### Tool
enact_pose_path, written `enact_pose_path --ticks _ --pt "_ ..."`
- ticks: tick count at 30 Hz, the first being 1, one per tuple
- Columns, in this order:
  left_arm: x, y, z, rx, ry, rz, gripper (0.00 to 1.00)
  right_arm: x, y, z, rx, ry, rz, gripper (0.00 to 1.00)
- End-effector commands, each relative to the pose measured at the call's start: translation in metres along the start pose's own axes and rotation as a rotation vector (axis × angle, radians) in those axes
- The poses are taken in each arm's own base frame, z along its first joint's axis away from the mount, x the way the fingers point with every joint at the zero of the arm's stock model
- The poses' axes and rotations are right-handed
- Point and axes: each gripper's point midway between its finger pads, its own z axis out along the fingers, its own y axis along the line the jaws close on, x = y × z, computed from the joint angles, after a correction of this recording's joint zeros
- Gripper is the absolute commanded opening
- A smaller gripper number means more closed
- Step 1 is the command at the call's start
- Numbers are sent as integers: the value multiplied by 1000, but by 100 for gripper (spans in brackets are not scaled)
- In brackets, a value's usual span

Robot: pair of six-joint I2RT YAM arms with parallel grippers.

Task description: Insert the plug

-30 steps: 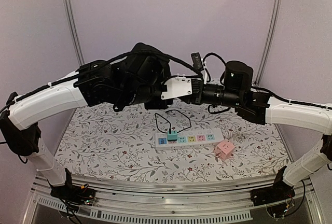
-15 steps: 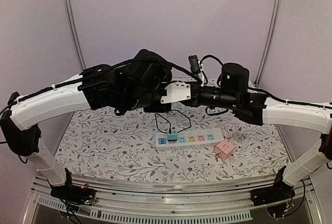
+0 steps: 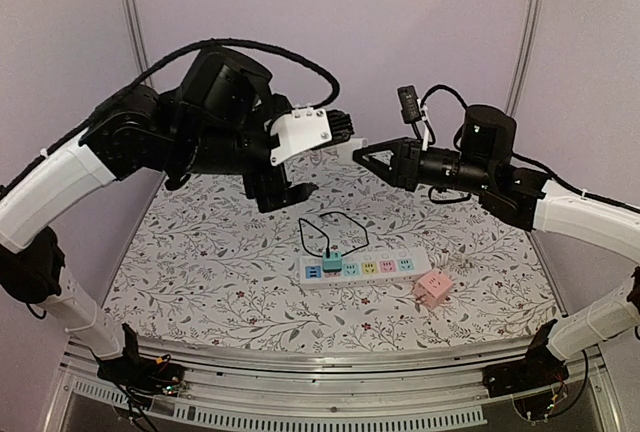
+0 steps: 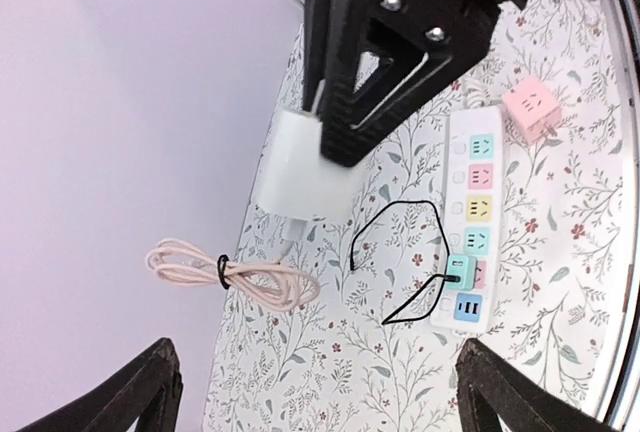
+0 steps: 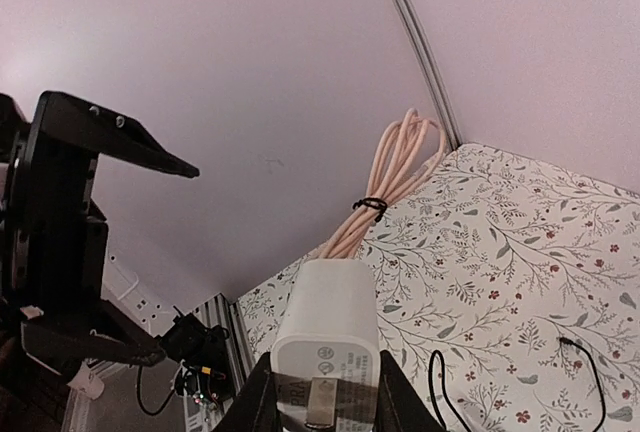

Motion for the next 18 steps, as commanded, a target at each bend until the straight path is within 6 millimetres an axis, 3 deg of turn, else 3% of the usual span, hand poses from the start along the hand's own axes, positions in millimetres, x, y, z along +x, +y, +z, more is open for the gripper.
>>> enact_pose_path --ticks 1,6,10,12,14,18 --pt "5 16 -41 154 -84 -237 95 -30 51 -22 -150 -50 -265 0" --pt "17 63 -64 132 -152 -417 92 -56 55 -24 -118 -137 -338 0" --pt "24 90 -102 131 -284 -548 93 -83 67 -29 -134 -250 -367 0" --pt "20 93 -119 132 -373 -568 99 -93 71 -33 -131 -292 -385 0" --pt "12 83 -131 173 -473 -559 99 -105 76 -39 -127 -362 -409 0" --pt "12 55 -111 314 -506 -672 99 -120 88 -45 -127 -446 -436 0"
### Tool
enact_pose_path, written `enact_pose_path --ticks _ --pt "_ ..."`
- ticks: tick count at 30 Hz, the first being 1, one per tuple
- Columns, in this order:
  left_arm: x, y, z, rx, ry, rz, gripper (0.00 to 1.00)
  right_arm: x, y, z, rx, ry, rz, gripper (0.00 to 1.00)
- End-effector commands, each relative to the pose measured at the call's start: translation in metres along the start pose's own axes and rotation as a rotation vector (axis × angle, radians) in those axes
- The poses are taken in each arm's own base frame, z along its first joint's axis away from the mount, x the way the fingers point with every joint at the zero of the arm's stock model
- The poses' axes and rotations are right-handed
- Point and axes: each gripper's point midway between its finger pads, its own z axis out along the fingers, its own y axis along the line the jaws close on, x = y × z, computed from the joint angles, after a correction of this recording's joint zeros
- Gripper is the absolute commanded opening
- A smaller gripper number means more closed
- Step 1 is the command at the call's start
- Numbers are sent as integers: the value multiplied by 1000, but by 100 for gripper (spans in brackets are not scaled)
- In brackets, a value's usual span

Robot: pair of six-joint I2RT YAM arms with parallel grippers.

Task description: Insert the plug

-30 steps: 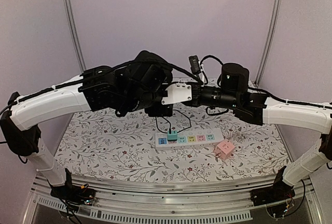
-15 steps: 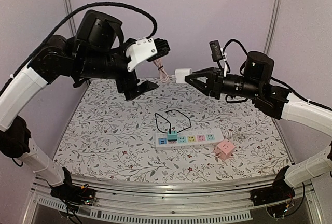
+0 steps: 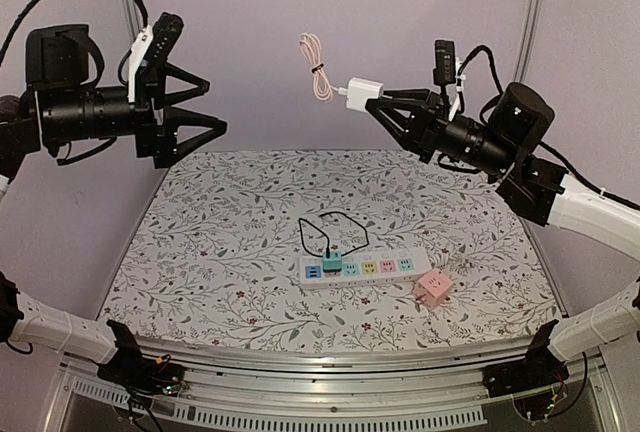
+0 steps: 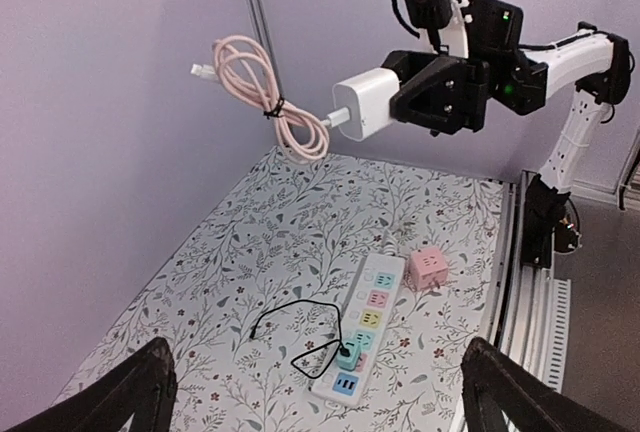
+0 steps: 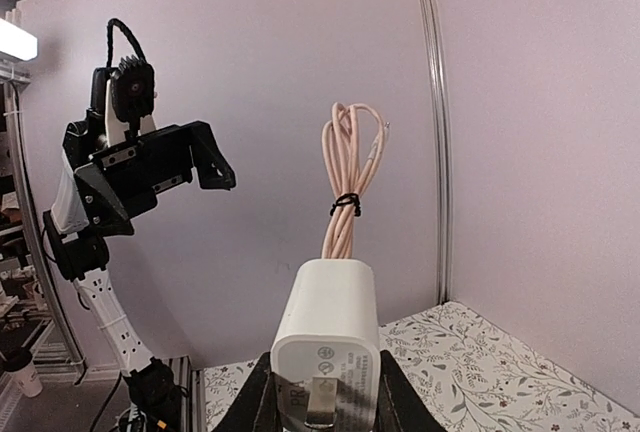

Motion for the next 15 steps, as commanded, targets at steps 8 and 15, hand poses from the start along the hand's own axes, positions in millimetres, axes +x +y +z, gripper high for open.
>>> enact_pose_path --ticks 8,15 --pt "-22 22 46 299 -605 -344 99 -55 17 0 27 -191 -139 0" --pt "30 -2 62 275 -650 -296 97 -41 19 26 -7 -168 -104 0"
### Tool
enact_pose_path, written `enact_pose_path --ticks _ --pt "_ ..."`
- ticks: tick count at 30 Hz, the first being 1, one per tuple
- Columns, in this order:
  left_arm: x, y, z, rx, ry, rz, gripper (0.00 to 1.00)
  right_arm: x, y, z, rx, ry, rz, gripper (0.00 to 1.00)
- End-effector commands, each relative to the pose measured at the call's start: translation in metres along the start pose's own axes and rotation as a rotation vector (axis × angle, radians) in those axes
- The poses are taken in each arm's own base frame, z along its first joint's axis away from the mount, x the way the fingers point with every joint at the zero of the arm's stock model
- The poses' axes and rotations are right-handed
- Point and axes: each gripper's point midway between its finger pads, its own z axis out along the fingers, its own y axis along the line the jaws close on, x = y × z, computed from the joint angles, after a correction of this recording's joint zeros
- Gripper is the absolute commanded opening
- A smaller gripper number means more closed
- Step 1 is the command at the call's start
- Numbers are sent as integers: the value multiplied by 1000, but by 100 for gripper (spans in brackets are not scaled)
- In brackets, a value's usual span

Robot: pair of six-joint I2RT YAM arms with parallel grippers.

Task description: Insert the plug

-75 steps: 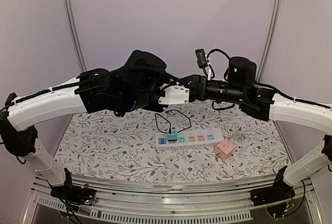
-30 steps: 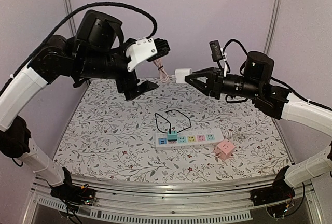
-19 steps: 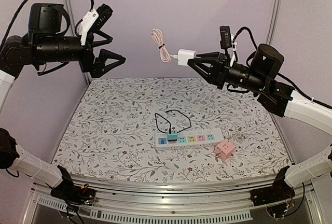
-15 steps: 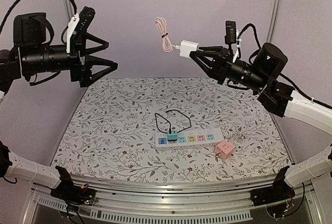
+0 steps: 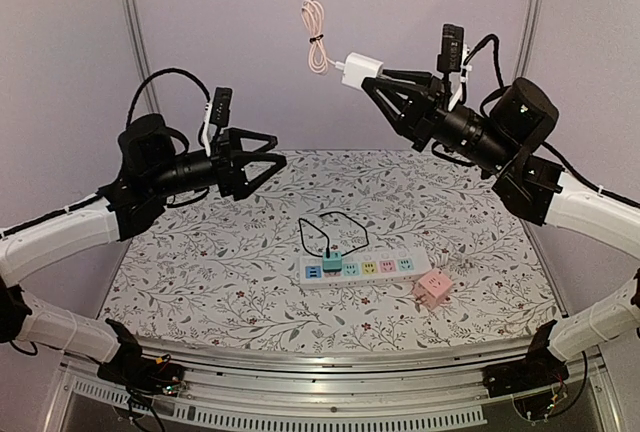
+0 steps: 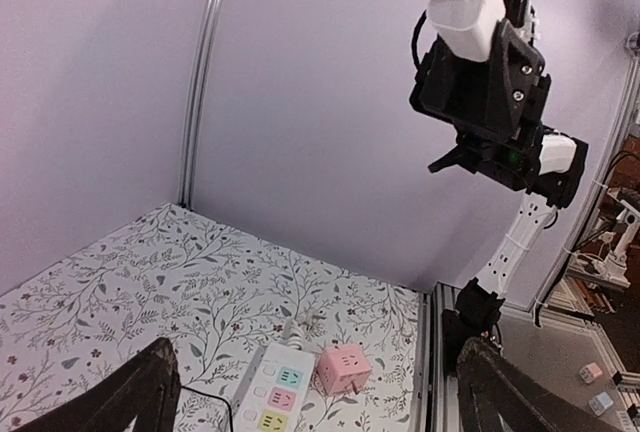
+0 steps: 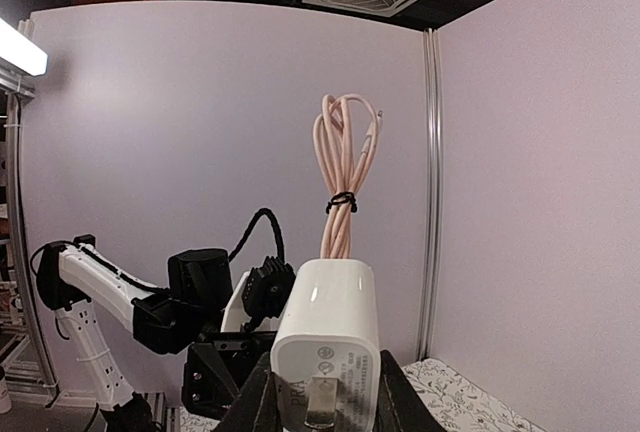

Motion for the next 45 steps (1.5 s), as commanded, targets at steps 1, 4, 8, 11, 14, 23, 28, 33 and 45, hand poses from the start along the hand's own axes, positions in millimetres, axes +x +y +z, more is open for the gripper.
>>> enact_pose_path --ticks 1,4,8,11,14,23,28,33,45 --pt "-58 -36 -22 104 -301 111 96 -3 5 23 -18 -29 3 0" --pt "-60 -38 -23 162 -295 79 97 9 10 38 -47 -12 13 0" --pt "-65 -44 -16 276 -248 24 99 21 16 50 -83 -4 18 0" --pt "-66 -40 -13 290 -249 -4 99 25 21 54 -105 -13 23 0" --pt "-64 -42 -9 290 -273 7 99 24 30 61 -163 -15 39 0" --pt "-81 -85 -8 426 -370 193 87 35 45 67 -274 9 72 0" --pt "-82 -85 -5 425 -370 180 80 36 52 68 -316 18 82 0" --pt "-82 -86 2 419 -373 144 74 38 55 69 -341 22 81 0" --pt "-85 -90 -1 424 -399 177 39 51 51 70 -321 49 82 0"
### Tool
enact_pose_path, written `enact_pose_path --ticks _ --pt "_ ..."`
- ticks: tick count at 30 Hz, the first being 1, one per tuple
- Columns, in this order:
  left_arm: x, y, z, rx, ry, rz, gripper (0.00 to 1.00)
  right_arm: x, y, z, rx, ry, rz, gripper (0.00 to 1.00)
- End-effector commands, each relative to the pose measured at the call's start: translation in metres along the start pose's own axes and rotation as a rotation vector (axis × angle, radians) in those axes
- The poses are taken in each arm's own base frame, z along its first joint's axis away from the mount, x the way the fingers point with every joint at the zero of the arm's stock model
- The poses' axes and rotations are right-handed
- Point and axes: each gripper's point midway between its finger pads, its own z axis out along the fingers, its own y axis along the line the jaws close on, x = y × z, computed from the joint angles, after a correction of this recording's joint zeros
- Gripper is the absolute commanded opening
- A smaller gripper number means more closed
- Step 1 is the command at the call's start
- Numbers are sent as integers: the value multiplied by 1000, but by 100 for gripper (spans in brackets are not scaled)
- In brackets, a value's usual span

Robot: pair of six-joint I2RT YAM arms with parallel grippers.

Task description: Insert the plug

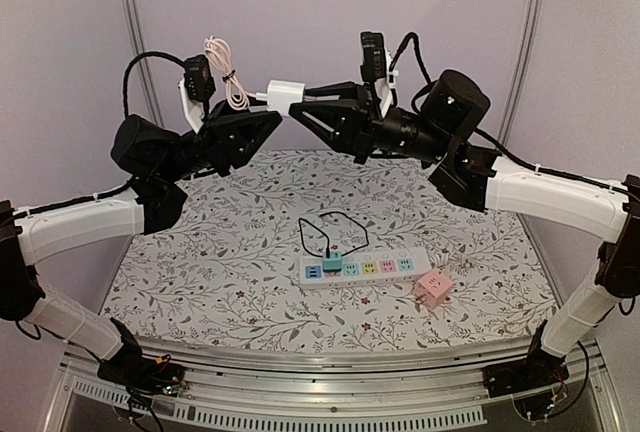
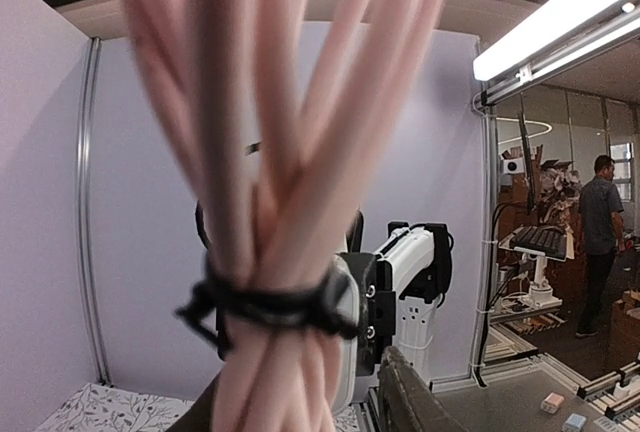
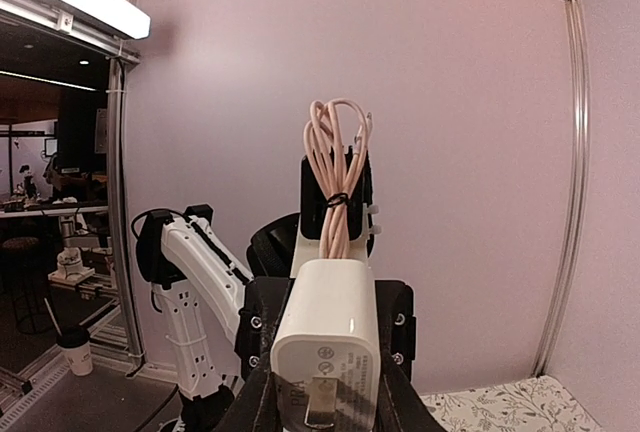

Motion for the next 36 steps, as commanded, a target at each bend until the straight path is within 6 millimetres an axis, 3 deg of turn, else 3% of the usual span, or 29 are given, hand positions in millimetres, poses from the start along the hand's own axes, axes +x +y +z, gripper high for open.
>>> enact_pose_path --ticks 1,5,7,12,13,14,15,17,22,25,26,28,32,36 --pt "-8 -12 2 42 -23 47 36 2 -5 0 30 -1 -14 0" --pt "-10 -14 1 50 -26 65 20 2 -6 -1 41 7 -24 0" --pt "-11 -14 1 47 -32 67 0 5 -7 -1 47 17 -18 0" --pt "-5 -5 -4 1 -7 54 0 14 -11 -6 89 68 -10 0" --pt "-2 -1 -6 -17 8 50 0 17 -14 -9 111 85 -15 9" --pt "2 3 -8 -34 28 47 0 17 -15 -13 134 101 -16 33" --pt "6 8 -10 -51 51 45 0 17 -16 -16 155 119 -23 48" --pt "16 17 -16 -84 102 39 0 18 -16 -25 192 164 -37 70" --pt "33 31 -32 -122 218 22 0 27 -12 -46 245 294 -42 86" --pt "49 34 -43 -118 318 52 0 36 -10 -62 276 438 -51 91" --pt "58 36 -49 -119 368 59 0 27 -9 -66 291 474 -54 91" --pt "79 40 -61 -116 484 157 0 33 -13 -77 334 605 -44 90" --pt "115 48 -87 -154 704 204 0 71 -21 -98 374 862 9 85" --pt "124 38 -89 -113 774 231 0 97 -24 -92 335 898 -42 84"
